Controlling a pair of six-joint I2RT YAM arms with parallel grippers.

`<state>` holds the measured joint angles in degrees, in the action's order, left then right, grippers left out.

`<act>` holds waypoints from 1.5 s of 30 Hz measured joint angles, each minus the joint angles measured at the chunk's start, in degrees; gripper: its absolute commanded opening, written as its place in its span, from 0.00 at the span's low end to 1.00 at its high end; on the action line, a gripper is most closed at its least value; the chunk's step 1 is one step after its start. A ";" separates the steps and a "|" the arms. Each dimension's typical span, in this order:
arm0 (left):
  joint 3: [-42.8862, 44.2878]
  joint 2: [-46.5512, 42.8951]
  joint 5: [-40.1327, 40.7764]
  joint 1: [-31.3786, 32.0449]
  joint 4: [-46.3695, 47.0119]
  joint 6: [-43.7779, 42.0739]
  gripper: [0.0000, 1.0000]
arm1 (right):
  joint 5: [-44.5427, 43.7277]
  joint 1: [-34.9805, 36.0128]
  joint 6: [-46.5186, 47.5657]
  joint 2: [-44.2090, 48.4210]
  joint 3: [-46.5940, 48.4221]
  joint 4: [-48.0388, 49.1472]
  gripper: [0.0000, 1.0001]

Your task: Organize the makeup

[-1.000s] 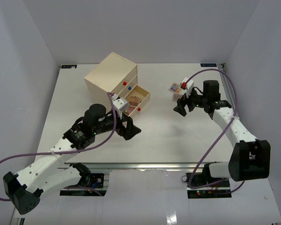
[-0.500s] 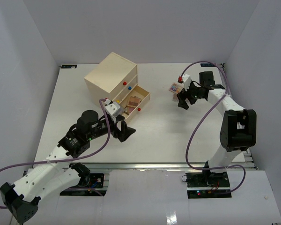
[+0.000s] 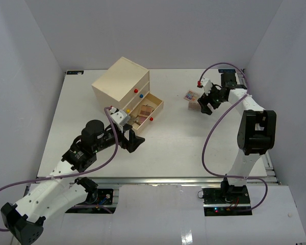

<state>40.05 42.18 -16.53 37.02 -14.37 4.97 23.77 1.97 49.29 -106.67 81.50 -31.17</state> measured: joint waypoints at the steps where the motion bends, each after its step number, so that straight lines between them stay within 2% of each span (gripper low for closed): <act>1: 0.00 0.21 -0.05 -0.10 0.00 0.00 0.98 | -0.12 -0.21 0.23 -0.39 0.30 -0.28 0.90; 14: -0.31 0.36 0.98 -1.48 -0.04 0.44 0.98 | -0.08 -4.36 3.97 -7.13 8.03 -4.71 0.90; 25: -0.31 0.38 1.05 -2.63 -0.17 0.70 0.98 | 2.16 -3.61 10.48 -23.39 27.82 -19.26 0.90; 34: -0.33 0.12 0.90 -3.88 -0.13 1.11 0.98 | -3.48 2.41 15.96 -23.73 28.76 -24.03 0.90; 45: -0.33 1.19 -0.02 -4.68 -0.11 1.30 0.98 | -10.96 7.66 17.40 -25.97 30.24 -24.12 0.90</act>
<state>39.72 43.37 -16.56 32.34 -14.48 6.27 12.81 9.64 66.69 -132.64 111.74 -55.29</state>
